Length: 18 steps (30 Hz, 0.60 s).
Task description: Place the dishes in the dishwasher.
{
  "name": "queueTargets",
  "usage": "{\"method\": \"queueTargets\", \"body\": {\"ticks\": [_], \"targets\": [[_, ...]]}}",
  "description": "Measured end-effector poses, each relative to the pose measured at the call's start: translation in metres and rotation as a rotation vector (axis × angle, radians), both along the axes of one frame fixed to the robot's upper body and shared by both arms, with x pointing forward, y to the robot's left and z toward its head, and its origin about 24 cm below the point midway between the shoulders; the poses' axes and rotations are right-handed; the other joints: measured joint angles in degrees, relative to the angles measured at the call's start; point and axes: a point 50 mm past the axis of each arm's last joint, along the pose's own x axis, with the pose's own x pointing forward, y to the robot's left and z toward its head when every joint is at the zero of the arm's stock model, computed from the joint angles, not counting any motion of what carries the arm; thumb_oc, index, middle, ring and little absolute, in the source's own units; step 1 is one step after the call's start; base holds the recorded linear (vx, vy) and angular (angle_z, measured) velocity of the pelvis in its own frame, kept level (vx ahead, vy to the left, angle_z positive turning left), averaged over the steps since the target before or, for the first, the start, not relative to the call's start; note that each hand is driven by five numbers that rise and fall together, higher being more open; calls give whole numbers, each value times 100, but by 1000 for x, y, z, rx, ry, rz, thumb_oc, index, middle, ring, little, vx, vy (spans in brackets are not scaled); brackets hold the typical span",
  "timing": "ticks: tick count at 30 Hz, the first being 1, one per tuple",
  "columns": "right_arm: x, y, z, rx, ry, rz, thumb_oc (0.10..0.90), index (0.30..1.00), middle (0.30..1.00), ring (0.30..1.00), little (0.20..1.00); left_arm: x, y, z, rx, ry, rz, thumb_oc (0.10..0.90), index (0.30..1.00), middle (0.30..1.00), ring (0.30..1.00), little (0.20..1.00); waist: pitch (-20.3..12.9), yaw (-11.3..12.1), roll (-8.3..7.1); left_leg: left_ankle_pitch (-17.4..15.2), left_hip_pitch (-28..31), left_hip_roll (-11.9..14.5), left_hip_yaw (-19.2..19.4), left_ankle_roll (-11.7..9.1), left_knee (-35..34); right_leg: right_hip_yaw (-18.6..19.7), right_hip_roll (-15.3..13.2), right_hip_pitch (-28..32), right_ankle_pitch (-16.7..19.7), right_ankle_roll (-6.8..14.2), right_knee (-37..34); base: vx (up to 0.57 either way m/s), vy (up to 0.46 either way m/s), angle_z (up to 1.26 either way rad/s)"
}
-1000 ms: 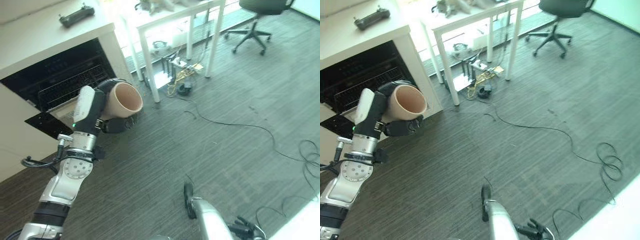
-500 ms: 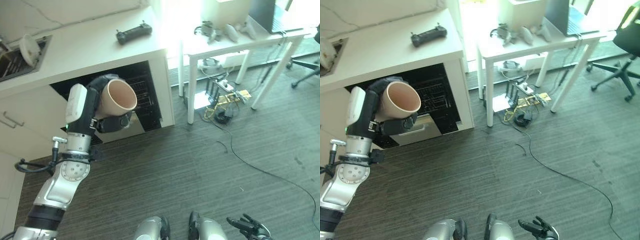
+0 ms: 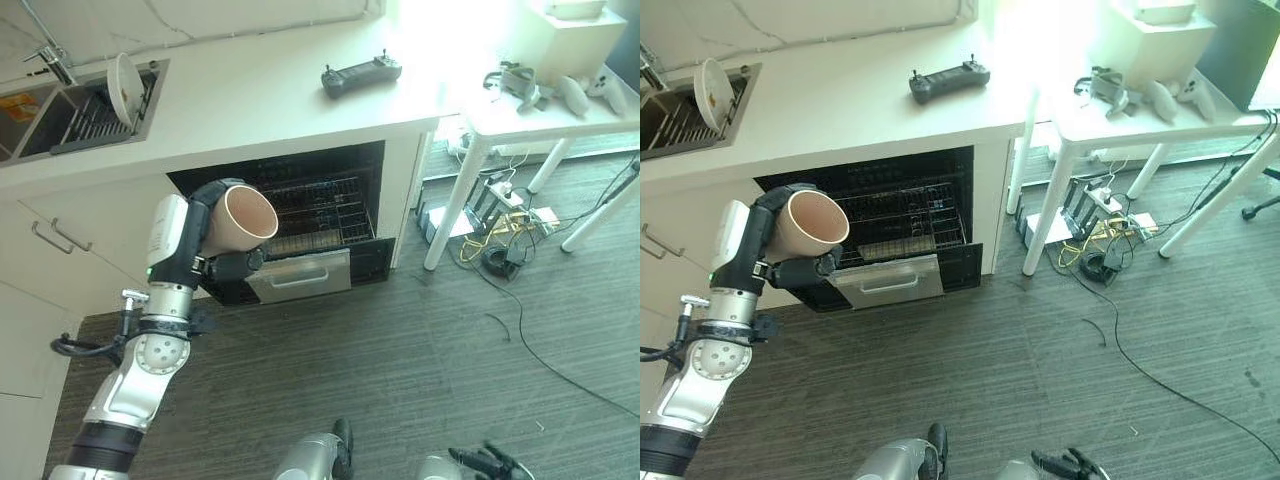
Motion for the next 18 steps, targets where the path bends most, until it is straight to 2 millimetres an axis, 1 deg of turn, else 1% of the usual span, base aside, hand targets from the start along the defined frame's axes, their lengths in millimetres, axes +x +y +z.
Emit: {"method": "queueTargets", "body": {"ticks": [1,2,3,4,5,6,7,8,9,10,11,12,13,14,15,16,17,18], "targets": [[6,1,1,2,-17,15,800,900,900,900,900,0,2,0,11,6,4,400,300,300,300,300,6,1,-52,-31,78,0,66,-49,-17,49,101,-257,-154,-62,343,141,-124,-7],[10,1,3,0,-33,21,800,900,900,900,900,-2,1,-1,12,9,-1,400,300,300,300,300,-1,-2,-20,-40,106,2,63,-52,-64,-33,346,-360,-223,-195,-44,185,-184,2],[14,1,4,5,-47,28,800,900,900,900,900,-2,0,2,18,0,-9,400,300,300,300,300,0,3,-16,-79,96,5,47,-123,-71,-67,499,-389,-235,-286,-644,195,-216,-1],[15,1,5,8,-47,30,800,900,900,900,900,-2,0,2,18,-1,-11,400,300,300,300,300,2,19,-18,-89,88,15,54,-160,-84,-67,566,-352,-231,-322,-1270,232,-311,-27],[15,0,4,14,-36,29,800,900,900,900,900,-2,2,0,21,10,-3,400,300,300,300,300,10,71,-12,-123,151,89,55,-164,-145,-22,620,-256,49,-232,-1865,355,-447,-27],[11,0,2,21,-10,20,800,900,900,900,900,-2,4,2,39,11,-3,400,300,300,300,300,23,-48,-112,-162,222,65,57,-199,-148,430,465,-426,98,-137,-1609,397,-471,-24],[7,0,0,25,7,16,800,900,900,900,900,-2,5,4,54,11,-1,400,300,300,300,300,29,-67,-168,-206,275,62,54,-260,-153,713,377,-566,147,-52,-1565,535,-558,6],[-4,0,-3,32,48,8,800,900,900,900,900,-2,7,6,64,10,1,400,300,300,300,300,27,-70,-230,-308,375,78,37,-360,-136,958,287,-689,257,101,-1607,465,-485,7],[-14,0,-5,37,80,7,800,900,900,900,900,-3,9,7,71,10,3,400,300,300,300,300,19,-57,-273,-393,447,100,17,-455,-104,969,242,-743,268,117,-1626,515,-557,10],[-20,1,-7,37,105,27,800,900,900,900,900,-3,11,9,77,5,13,400,300,300,300,300,19,-40,-284,-480,471,164,-14,-538,-42,916,280,-706,307,54,-1673,449,-533,28],[-29,1,-9,39,135,35,800,900,900,900,900,-5,14,9,65,2,28,400,300,300,300,300,8,-53,-252,-625,522,356,-184,-771,38,792,445,-624,543,-147,-1676,437,-534,30],[-32,0,-9,36,142,35,800,900,900,900,900,-7,14,8,61,9,38,400,300,300,300,300,-2,-48,-182,-631,588,536,-284,-894,-13,685,619,-552,522,-257,-1651,386,-477,42],[-31,-1,-8,34,139,36,800,900,900,900,900,-8,13,9,60,9,44,400,300,300,300,300,-22,-55,-167,-531,745,737,-402,-1076,-273,478,801,-475,389,-446,-1575,336,-422,32],[-31,-2,-8,29,138,37,800,900,900,900,900,-8,12,11,60,3,40,400,300,300,300,300,-25,-74,-174,-477,828,817,-449,-1157,-421,401,872,-456,302,-535,-1507,309,-420,31],[-25,-7,-5,11,118,42,800,900,900,900,900,-9,8,13,59,-4,32,400,300,300,300,300,-24,-50,-175,-384,878,943,-444,-1189,-487,279,983,-443,152,-711,-1404,294,-432,34],[-19,-15,-1,-8,88,34,800,900,900,900,900,-10,7,13,58,-4,25,400,300,300,300,300,-27,-82,-214,-191,880,974,-435,-1210,-508,176,991,-386,-9,-840,-1309,205,-339,41],[-17,-22,3,-33,68,31,800,900,900,900,900,-10,6,14,59,-4,22,400,300,300,300,300,-28,-73,-239,57,885,996,-405,-1123,-501,84,989,-286,-85,-920,-1333,192,-330,54],[-15,-27,5,-51,57,30,800,900,900,900,900,-10,6,14,59,-6,22,400,300,300,300,300,-26,-67,-246,261,892,1021,-382,-1112,-483,7,986,-197,-90,-937,-1379,225,-265,56]]}}
